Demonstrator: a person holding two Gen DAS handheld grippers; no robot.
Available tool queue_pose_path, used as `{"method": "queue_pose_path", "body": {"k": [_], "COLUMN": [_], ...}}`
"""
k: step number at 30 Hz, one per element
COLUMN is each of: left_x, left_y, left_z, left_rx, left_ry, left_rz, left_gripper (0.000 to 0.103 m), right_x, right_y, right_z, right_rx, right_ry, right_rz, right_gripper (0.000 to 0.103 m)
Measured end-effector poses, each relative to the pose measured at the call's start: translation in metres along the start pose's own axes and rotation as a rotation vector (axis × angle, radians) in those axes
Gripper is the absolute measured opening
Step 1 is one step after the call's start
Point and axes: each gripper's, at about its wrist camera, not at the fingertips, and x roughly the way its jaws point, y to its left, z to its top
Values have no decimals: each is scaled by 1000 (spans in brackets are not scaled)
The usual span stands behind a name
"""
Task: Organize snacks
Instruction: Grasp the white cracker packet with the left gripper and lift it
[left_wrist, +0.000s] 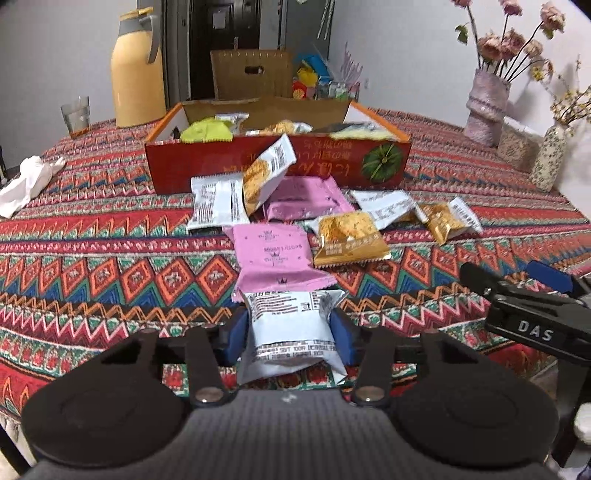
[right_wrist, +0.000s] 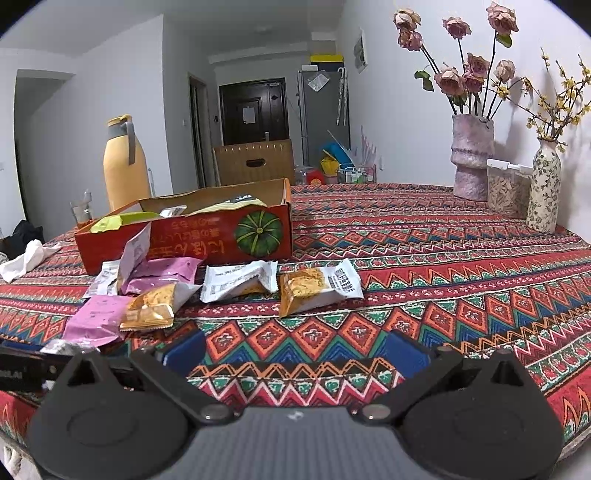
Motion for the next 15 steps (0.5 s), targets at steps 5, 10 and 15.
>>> {"method": "queue_pose_path", "body": {"k": [5, 10, 15], "left_x": [-9, -7, -5], "left_y": [7, 17, 28], "left_z": [6, 13, 18], "left_rx": [0, -7, -15], "left_ry": [-52, -73, -101], "left_rz": [-3, 20, 34], "left_gripper": [49, 49, 49], "right_x": [-1, 3, 10], "right_y": [3, 11, 24], "right_z": [3, 8, 11], "right_rx": [-5, -24, -54], "right_ry": [-4, -2, 4], "right_rz": [-2, 8, 23], "right_gripper": [103, 103, 103]}}
